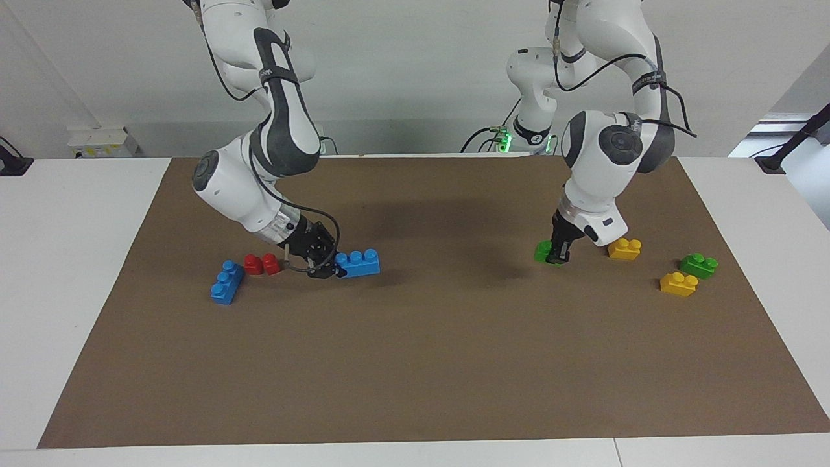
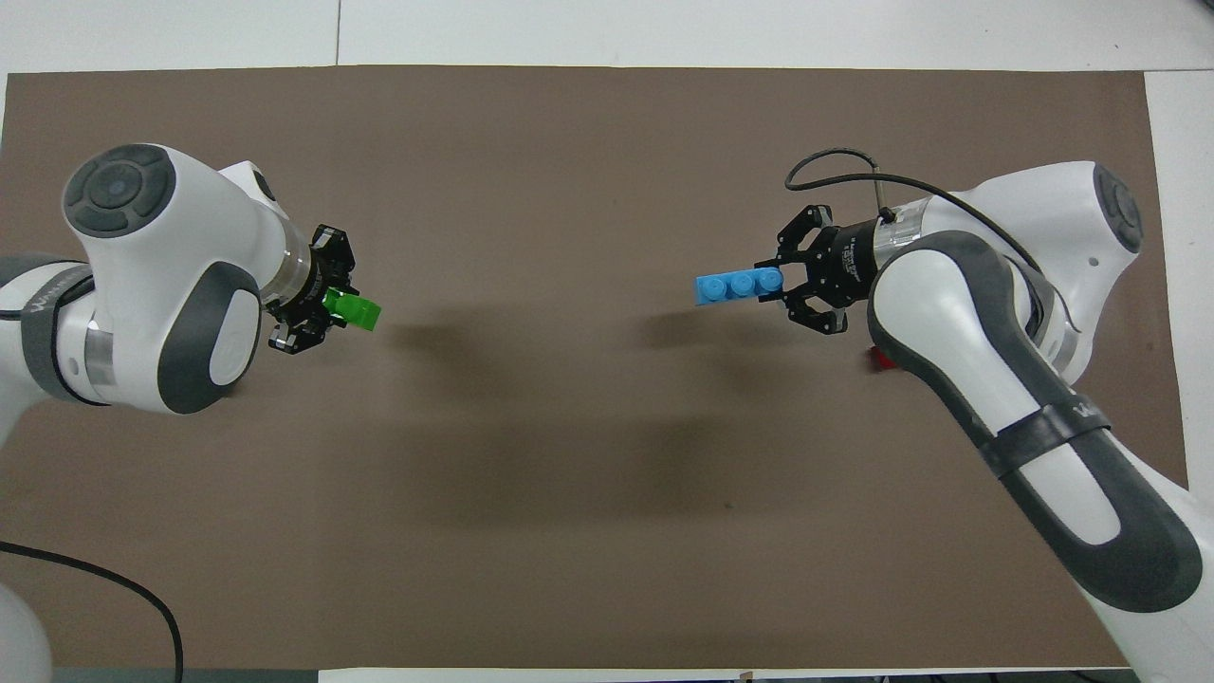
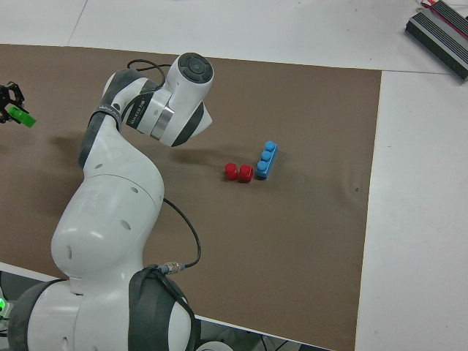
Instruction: Remove green block with left arm and hold with right
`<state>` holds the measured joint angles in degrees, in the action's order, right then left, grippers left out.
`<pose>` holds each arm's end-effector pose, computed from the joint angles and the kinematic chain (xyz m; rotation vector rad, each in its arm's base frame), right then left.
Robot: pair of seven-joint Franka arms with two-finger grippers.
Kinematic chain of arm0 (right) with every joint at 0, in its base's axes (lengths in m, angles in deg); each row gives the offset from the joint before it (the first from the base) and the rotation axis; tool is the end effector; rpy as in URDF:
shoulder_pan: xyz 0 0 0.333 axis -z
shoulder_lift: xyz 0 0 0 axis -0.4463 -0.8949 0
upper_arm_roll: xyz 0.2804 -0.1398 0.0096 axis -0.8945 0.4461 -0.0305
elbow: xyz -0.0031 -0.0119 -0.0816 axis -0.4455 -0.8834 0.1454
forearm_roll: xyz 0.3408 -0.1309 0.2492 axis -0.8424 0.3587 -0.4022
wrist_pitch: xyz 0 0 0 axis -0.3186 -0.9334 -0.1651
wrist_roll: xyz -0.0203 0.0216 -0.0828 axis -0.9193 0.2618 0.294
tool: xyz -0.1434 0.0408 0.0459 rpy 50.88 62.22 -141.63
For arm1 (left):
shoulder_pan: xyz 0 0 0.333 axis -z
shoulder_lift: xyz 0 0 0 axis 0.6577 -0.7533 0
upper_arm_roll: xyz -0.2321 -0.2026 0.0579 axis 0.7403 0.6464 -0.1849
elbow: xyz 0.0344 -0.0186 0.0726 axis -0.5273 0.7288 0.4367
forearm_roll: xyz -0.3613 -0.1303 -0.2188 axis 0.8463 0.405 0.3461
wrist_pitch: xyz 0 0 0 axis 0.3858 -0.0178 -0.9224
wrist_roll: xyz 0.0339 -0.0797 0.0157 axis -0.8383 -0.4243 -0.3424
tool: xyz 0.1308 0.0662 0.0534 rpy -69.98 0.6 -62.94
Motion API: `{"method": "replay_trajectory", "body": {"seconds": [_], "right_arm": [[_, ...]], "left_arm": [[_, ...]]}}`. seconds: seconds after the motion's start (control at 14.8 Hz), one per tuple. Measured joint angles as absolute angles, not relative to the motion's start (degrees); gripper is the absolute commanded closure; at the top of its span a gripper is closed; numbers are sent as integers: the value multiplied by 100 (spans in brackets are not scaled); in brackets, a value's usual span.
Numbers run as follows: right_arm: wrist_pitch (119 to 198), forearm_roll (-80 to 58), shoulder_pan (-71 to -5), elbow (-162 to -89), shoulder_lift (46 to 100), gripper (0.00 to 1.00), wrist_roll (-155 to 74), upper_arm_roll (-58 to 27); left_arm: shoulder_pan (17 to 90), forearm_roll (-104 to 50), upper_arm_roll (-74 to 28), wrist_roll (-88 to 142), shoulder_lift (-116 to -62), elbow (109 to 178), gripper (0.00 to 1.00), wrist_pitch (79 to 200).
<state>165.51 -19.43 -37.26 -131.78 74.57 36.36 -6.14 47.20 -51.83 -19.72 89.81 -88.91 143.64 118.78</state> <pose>0.6478 0.1484 0.3089 -2.0078 1.7484 0.4541 0.6232 -0.1396 0.3351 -2.6410 -1.6990 0.0409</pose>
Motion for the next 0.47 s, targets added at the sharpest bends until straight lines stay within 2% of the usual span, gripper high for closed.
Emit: {"method": "replay_trajectory", "body": {"seconds": [0.27,0.47], "right_arm": [[16043,-1881,-3031,-12845,7132,100,2939,-609],[15958,-1680,-2617,-12683,6846,100,2585,-609]], "left_arm": [[4155,-5183,-1971,8217,-8893,14410,100,12089],[3833,-5183,-1971,7653,-8902,14447,100,12200]]}}
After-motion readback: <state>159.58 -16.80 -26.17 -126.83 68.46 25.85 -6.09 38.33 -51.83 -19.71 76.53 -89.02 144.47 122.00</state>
